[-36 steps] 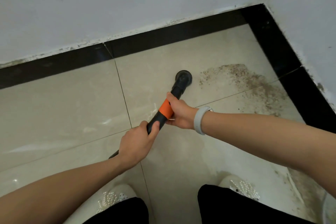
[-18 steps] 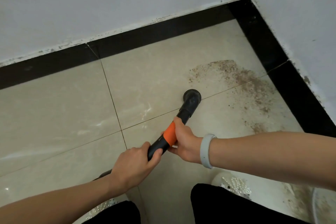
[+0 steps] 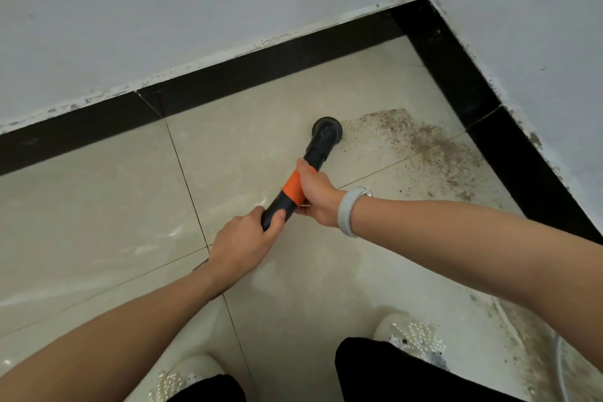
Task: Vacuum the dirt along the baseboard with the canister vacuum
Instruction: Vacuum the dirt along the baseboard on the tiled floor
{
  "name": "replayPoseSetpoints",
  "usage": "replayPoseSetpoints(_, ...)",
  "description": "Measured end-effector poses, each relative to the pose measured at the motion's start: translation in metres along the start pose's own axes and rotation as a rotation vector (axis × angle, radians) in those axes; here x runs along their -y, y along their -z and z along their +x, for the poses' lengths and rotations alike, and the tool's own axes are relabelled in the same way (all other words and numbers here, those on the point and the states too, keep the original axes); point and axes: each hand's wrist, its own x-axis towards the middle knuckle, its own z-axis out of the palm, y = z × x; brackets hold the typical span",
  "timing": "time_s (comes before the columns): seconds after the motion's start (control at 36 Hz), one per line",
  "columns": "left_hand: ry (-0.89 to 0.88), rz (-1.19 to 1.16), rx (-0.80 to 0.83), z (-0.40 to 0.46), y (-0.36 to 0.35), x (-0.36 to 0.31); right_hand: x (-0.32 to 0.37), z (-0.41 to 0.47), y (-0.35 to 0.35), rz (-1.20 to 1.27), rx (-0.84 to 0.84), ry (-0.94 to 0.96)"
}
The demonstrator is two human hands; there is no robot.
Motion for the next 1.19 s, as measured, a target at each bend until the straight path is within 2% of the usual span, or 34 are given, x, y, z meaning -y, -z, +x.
replayPoseSetpoints(0.47,-0.117,0.069,0.079,0.023,-0.015,-0.049,0.001,0.018,0.061,0.132,-0.126,-0.002)
replayPoseSetpoints(0.78,-0.171,0.043,0.101,0.070,-0.013,-0.112,0.056,0.030,0.103,0.223,-0.160,0.074)
replayPoseSetpoints(1.19,-0.278,0.041,0.187,0.066,-0.038,-0.135,0.031,0.031,0.146,0.336,-0.316,0.037)
